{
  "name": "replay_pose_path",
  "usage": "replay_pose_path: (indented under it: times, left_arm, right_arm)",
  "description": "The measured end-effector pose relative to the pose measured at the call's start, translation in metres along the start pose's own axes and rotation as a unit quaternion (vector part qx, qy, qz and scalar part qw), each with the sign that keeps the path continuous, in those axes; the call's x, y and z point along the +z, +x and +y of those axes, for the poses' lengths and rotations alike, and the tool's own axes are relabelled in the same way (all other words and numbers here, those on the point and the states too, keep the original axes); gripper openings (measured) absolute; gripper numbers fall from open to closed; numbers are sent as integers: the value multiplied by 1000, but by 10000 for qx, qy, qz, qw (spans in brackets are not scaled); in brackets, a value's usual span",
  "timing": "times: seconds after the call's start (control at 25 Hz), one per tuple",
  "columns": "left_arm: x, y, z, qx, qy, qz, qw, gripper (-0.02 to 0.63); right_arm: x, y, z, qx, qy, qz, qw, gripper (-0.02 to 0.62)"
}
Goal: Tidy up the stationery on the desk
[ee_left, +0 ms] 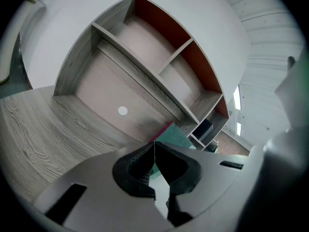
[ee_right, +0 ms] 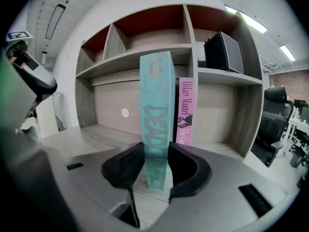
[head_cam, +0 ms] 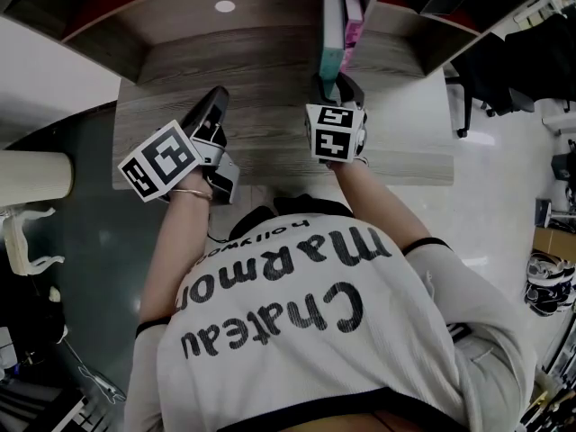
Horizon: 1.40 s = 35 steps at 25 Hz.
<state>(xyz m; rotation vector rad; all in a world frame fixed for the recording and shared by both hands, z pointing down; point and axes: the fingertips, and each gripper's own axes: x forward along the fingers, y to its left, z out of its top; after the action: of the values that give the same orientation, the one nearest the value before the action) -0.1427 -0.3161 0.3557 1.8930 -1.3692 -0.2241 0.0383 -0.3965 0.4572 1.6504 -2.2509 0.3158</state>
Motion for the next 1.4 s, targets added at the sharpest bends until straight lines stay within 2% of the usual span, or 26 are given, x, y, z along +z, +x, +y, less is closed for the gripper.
replay_pose_path:
  times: [0.36,0.64,1.08,1.4]
  left_arm:
    - [-2,-4,10,45,-63,78,9999,20]
    - [-13,3,19,-50,-323,261,9991,20]
    - [-6,24,13,-290,-283,465,9981,20]
    - [-4,33,16,-307,-260,642,9971,20]
  right_arm:
    - [6,12,-6,-45,53,33,10000,164]
    - [10,20,-10,-61,70,16,10000,164]
    - [15,28,-13,22,50,106,9999,164]
    - [17,34,-13,85,14,138,9999,165]
